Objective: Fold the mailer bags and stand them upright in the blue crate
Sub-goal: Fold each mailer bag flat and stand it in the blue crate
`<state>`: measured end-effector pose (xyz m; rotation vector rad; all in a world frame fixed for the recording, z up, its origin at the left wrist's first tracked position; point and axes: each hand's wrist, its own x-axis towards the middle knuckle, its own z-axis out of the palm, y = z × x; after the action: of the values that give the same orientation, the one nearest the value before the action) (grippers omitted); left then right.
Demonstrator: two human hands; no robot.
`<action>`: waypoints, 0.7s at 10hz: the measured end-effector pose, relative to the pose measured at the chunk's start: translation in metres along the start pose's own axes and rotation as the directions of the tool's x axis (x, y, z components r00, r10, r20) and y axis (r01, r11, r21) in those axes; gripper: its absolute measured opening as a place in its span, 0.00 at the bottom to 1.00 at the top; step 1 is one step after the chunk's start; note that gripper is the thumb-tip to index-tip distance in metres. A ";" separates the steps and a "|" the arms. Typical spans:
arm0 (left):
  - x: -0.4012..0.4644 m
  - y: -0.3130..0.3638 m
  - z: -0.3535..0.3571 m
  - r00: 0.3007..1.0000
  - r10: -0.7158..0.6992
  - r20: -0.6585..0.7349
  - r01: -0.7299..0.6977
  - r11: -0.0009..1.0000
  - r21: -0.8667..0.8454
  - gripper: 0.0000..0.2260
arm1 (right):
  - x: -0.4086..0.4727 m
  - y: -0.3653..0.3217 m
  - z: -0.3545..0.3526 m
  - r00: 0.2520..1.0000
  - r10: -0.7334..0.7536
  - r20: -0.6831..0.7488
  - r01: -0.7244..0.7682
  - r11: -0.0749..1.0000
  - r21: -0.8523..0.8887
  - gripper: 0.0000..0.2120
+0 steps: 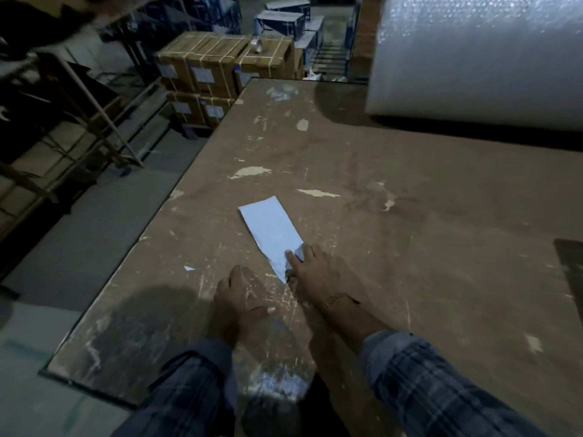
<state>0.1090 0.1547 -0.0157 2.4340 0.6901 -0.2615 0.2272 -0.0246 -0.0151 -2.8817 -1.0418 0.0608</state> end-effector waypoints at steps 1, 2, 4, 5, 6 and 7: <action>-0.006 0.001 0.002 0.997 0.024 -0.076 -0.030 0.997 -0.077 0.56 | -0.013 0.008 -0.007 0.983 0.076 -0.166 -0.051 0.987 0.149 0.15; -0.016 0.003 0.003 0.994 0.002 -0.106 -0.015 0.993 -0.120 0.56 | -0.034 0.022 -0.009 0.870 0.352 -0.345 -0.209 0.898 0.388 0.06; -0.017 0.004 0.005 0.996 -0.023 -0.086 0.011 0.990 -0.143 0.57 | -0.022 0.005 -0.018 0.992 0.122 0.032 -0.125 0.938 0.322 0.37; -0.016 0.004 0.006 0.998 -0.020 -0.067 0.010 0.990 -0.141 0.57 | 0.003 -0.005 -0.001 0.994 0.068 0.081 -0.079 0.988 0.137 0.36; -0.016 -0.005 0.015 0.989 -0.014 -0.148 0.006 0.998 -0.057 0.58 | 0.013 -0.006 -0.001 0.997 0.072 0.038 -0.069 0.993 -0.093 0.31; -0.015 -0.009 0.020 0.988 0.014 -0.155 -0.015 1.000 -0.002 0.58 | 0.011 -0.002 -0.008 0.991 0.025 -0.133 -0.053 0.977 -0.205 0.24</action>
<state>0.0912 0.1427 -0.0311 2.4739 0.7388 -0.0657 0.2352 -0.0163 -0.0074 -3.0414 -1.0246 -0.2461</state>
